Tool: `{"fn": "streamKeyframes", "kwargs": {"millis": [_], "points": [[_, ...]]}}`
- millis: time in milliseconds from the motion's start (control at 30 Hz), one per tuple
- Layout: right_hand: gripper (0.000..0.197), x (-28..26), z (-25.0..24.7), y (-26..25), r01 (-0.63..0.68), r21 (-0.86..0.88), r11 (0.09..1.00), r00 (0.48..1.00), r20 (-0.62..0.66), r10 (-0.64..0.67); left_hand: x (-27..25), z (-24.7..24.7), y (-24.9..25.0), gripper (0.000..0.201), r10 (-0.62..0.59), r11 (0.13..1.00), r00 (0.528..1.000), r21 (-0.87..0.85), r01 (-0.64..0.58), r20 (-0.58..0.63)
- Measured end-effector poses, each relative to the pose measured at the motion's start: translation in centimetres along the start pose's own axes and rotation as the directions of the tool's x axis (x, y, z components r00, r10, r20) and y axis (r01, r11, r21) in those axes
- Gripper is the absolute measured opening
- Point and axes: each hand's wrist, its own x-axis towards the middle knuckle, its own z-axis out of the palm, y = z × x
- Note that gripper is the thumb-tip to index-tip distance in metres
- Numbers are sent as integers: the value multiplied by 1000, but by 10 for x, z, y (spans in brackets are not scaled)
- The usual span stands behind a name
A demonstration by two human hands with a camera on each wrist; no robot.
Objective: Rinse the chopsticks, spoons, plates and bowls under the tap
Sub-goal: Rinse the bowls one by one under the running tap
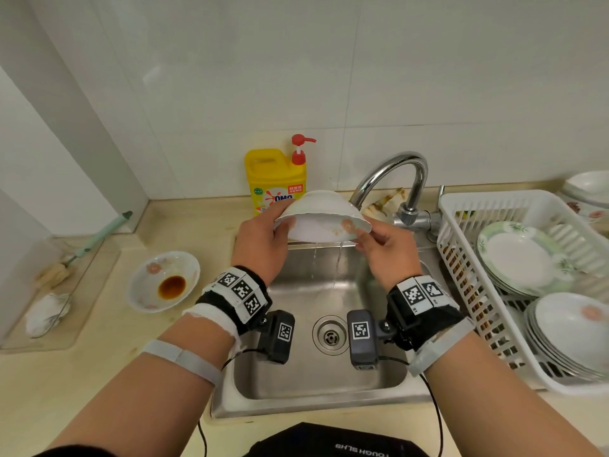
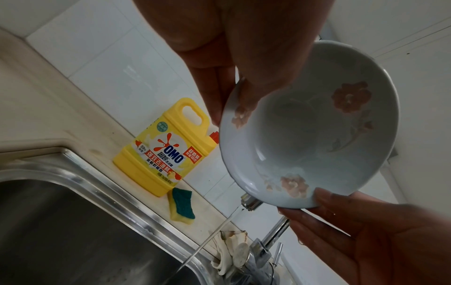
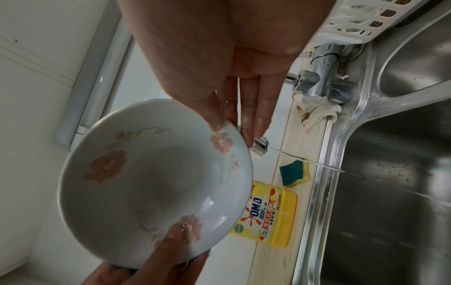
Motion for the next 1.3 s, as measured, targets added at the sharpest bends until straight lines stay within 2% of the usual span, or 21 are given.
{"fn": "streamKeyframes", "kwargs": {"millis": [167,500,567,633,700,767,800,967,1067,1133,1200,1300], "points": [[30,-6,-6,-4,2,33,999,999,-42,0,3,0,5,38,70,997,997,-39,-69,17],[31,-18,-31,-12,-38,88,995,995,-88,46,-4,14,24,35,168,983,986,-74,-168,-2],[28,-16,-33,-11,-40,79,996,994,-98,48,-4,14,28,35,165,983,986,-77,-165,-12],[28,-14,-37,-7,-56,40,998,995,-81,59,-6,17,33,35,130,991,991,-34,-129,29],[38,-14,-46,0,-91,-19,996,995,-43,90,-10,25,39,37,73,997,993,25,-76,89],[18,-16,-62,2,-108,3,994,994,-22,108,-16,37,50,36,61,998,992,25,-64,110],[11,-16,-73,1,-109,28,994,994,-9,109,-18,45,57,35,64,998,993,11,-66,104],[8,-14,-155,7,-121,5,993,992,-36,121,-25,102,107,34,52,998,986,-40,-46,161],[6,-16,-225,12,-113,-74,991,991,-82,107,-36,148,149,36,58,995,963,-93,-34,262],[9,-16,-275,17,-140,-154,978,984,-131,121,-46,180,176,39,61,991,920,-130,-11,388],[10,-15,-323,28,-182,-269,946,976,-164,141,-55,213,194,52,51,993,859,-115,10,510],[15,-17,-386,44,-293,-418,860,956,-146,254,-67,254,208,77,-33,999,791,27,21,610]]}}
